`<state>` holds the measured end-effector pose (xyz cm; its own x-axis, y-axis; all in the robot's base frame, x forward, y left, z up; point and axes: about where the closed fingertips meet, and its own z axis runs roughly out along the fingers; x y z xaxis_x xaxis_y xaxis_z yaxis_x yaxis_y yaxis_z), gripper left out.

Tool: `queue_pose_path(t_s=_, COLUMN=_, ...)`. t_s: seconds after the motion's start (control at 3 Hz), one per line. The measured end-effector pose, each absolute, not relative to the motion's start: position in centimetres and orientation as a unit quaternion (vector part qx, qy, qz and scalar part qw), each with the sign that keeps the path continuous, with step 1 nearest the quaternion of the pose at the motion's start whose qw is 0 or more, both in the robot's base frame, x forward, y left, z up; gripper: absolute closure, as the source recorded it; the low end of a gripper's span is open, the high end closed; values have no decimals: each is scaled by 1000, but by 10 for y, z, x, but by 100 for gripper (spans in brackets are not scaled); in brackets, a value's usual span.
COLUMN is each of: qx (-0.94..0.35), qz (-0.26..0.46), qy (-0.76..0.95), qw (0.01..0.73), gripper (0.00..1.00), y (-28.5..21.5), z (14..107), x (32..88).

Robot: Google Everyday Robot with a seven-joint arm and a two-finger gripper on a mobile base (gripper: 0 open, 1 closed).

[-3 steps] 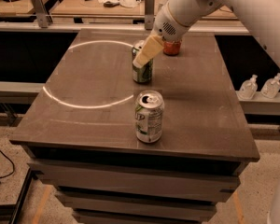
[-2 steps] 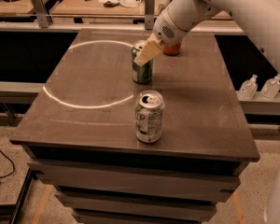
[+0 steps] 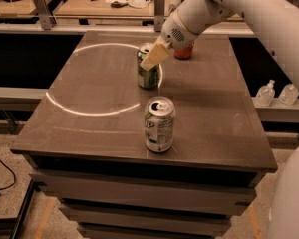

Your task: Pick green can

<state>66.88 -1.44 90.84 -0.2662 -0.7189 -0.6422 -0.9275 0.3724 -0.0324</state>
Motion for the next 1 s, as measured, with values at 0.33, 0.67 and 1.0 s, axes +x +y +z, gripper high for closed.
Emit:
queue_pose_path(t_s=0.33, qx=-546, qz=195, qy=757, qw=303, gripper=100, y=-9, z=922, x=666)
queue_pose_path(t_s=0.67, qx=-573, qz=198, qy=730, qw=317, gripper=100, y=-2, z=946, x=658)
queue_pose_path(t_s=1.0, qx=-594, qz=193, qy=710, qw=325, gripper=100, y=0, z=969, x=649)
